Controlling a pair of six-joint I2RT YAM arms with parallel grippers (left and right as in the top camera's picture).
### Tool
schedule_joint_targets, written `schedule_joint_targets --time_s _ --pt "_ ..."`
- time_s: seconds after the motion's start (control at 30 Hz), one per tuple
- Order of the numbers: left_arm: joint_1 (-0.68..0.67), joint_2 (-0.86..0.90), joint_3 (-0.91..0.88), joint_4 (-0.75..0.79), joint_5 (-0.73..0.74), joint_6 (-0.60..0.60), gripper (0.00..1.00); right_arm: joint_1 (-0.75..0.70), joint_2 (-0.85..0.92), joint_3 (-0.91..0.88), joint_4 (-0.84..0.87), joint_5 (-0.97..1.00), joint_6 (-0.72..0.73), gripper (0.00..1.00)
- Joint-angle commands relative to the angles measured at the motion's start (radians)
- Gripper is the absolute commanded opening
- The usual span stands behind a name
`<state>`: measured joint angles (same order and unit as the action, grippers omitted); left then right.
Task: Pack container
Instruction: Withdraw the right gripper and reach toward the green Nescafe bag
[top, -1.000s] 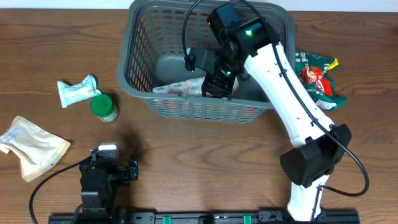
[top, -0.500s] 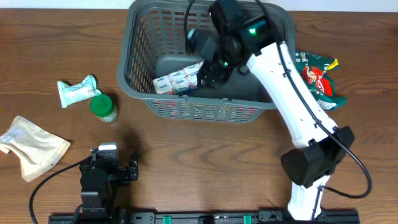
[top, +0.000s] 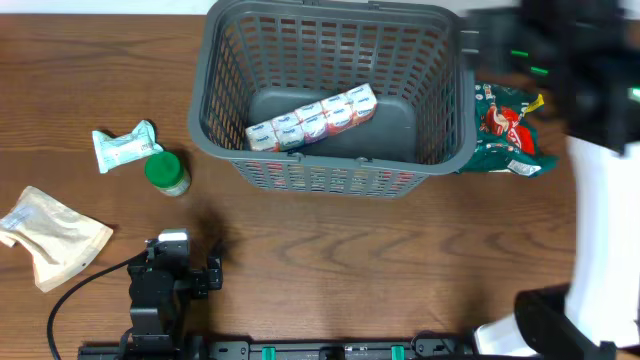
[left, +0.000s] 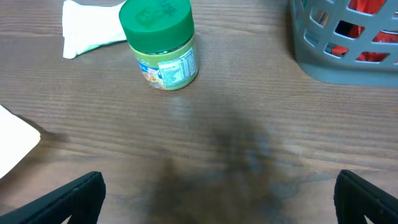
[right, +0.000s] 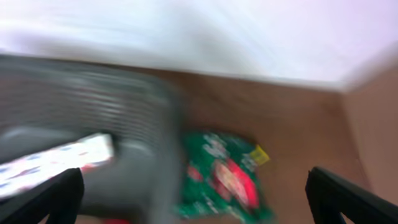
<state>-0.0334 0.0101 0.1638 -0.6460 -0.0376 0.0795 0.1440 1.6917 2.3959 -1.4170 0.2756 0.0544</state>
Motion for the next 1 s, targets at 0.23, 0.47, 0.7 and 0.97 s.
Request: schedule_joint_targets --time_s 0.23,0.47,0.7,0.97 --pt "0.006 -0.006 -0.008 0.000 -0.023 0.006 0.99 -0.275 0.106 -0.032 -0.190 -0.182 0.007 0.99" --pt "0.006 -0.006 -0.008 0.000 -0.023 0.006 0.99 -0.275 0.243 -0.068 -0.215 -0.182 -0.056 0.99" --pt "0.006 -0.006 -0.008 0.000 -0.023 0.006 0.99 -0.284 0.351 -0.184 -0.155 -0.175 -0.055 0.99" --pt "0.006 -0.006 -0.008 0.000 -0.023 0.006 0.99 -0.288 0.370 -0.411 0.014 -0.180 -0.056 0.99"
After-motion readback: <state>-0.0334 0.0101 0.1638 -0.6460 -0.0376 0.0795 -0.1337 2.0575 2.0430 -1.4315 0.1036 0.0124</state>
